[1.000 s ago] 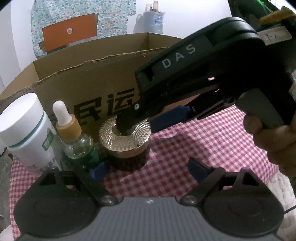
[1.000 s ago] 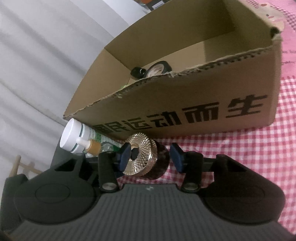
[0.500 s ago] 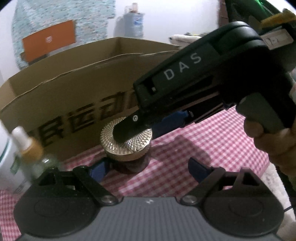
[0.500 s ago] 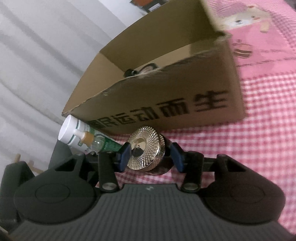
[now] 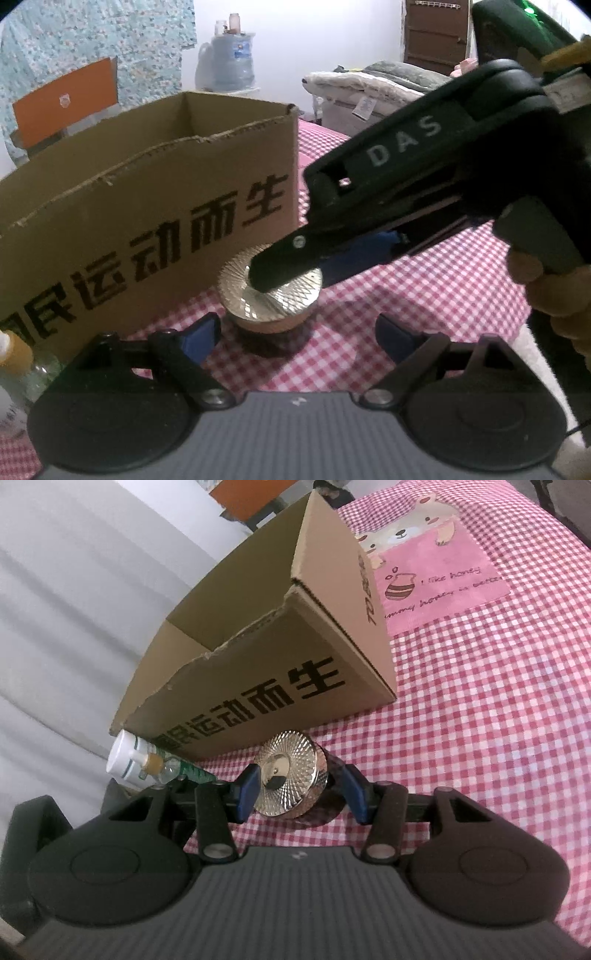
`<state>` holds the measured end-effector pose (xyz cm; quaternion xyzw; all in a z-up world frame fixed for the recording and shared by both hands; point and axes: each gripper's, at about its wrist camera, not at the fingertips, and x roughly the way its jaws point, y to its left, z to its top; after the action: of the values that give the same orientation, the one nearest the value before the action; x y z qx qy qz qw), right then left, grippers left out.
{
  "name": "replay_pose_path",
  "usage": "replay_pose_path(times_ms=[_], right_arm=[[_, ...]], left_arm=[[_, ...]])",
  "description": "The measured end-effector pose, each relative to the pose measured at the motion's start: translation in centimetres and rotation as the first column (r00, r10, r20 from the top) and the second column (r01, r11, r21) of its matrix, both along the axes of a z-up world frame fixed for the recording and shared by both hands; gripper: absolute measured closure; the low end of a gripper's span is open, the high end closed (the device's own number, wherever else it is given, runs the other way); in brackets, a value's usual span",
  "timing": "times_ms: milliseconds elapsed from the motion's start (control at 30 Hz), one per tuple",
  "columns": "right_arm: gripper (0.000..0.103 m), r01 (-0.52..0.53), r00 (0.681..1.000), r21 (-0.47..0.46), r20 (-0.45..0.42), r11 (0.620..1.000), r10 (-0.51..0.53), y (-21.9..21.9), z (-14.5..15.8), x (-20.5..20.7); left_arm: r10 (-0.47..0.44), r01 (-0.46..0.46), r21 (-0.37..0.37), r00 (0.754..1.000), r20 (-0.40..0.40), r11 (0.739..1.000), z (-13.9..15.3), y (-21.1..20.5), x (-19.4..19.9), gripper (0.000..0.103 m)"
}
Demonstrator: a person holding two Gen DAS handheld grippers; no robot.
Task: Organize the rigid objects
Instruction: 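Lift the gold-lidded jar off the table with the right tool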
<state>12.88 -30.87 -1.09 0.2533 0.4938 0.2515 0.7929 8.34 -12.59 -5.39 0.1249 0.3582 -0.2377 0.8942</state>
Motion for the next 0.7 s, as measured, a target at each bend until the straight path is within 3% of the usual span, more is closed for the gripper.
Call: replay_pose_path(times_ms=[133, 400, 700], right_arm=[[0.054, 0.013, 1.0, 0.018, -0.008, 1.0, -0.013, -0.4, -0.2, 0.1], [0.057, 0.045, 0.999, 0.04, -0.03, 0.998, -0.043, -0.4, -0.6, 0.4], [0.058, 0.046, 0.998, 0.044, -0.037, 0.998, -0.044, -0.3, -0.3, -0.7]], left_arm=[[0.023, -0.023, 0.021, 1.0, 0.006, 1.0, -0.3, 0.4, 1.4, 0.014], [0.045, -0.045, 0.006, 0.999, -0.008, 0.999, -0.5, 0.9, 3.2, 0.045], [0.055, -0.055, 0.009, 0.998, -0.029, 0.998, -0.1, 0.8, 1.7, 0.046]])
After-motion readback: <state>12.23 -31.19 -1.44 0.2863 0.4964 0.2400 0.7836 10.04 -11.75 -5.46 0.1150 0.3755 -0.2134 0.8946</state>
